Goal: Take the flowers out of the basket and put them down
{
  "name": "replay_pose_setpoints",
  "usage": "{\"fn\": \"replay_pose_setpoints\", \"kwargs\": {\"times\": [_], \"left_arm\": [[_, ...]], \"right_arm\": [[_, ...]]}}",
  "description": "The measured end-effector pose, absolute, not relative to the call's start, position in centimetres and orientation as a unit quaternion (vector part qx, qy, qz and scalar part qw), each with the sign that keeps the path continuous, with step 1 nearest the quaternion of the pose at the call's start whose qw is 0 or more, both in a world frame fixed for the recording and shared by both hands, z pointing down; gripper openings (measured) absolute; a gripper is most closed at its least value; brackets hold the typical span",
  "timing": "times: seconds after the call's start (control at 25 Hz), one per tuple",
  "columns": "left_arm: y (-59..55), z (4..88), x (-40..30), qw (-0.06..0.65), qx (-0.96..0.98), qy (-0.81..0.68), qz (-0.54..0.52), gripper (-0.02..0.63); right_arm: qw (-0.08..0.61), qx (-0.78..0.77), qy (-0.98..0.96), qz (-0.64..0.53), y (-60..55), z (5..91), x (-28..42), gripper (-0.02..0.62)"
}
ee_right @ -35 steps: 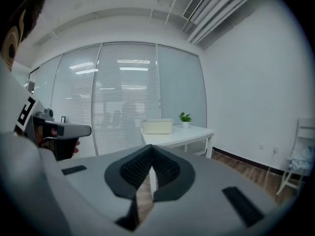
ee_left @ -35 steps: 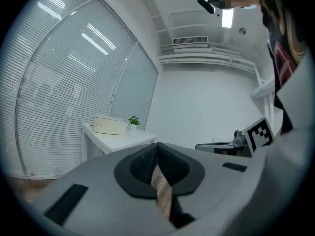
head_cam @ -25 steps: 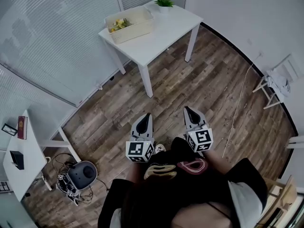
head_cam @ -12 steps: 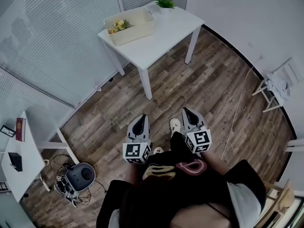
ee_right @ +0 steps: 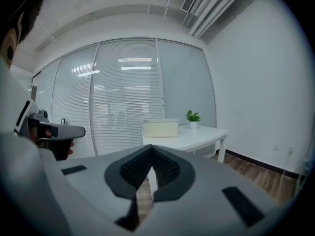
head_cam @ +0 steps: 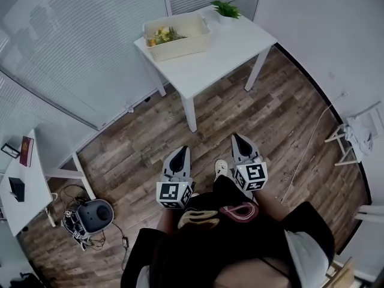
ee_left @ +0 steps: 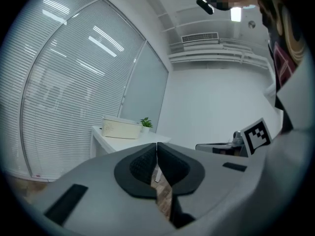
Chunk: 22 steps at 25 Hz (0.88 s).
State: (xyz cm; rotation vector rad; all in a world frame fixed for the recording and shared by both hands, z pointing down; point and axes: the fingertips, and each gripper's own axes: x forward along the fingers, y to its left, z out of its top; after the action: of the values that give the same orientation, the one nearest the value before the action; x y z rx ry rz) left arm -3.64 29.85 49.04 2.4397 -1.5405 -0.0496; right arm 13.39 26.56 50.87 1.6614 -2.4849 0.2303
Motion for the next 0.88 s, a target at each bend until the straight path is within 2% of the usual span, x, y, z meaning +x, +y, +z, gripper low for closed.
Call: {"fn": "replay_pose_setpoints", "kwargs": {"times": [0.52,0.88], "left_arm": [[20.1,48.7,-2.2,0.132,0.79,-0.598,-0.027,0.018],[14.2,48.1,4.2,0.115,0.8,-0.588,-0.024,0.018]], "right_arm": [[0.074,0.5,-0.86,0.077,15.5,50.8,16.8,0.011],[0.073,0.498,-0.861,0.072,9.9,50.5,22.7,0.009]]}}
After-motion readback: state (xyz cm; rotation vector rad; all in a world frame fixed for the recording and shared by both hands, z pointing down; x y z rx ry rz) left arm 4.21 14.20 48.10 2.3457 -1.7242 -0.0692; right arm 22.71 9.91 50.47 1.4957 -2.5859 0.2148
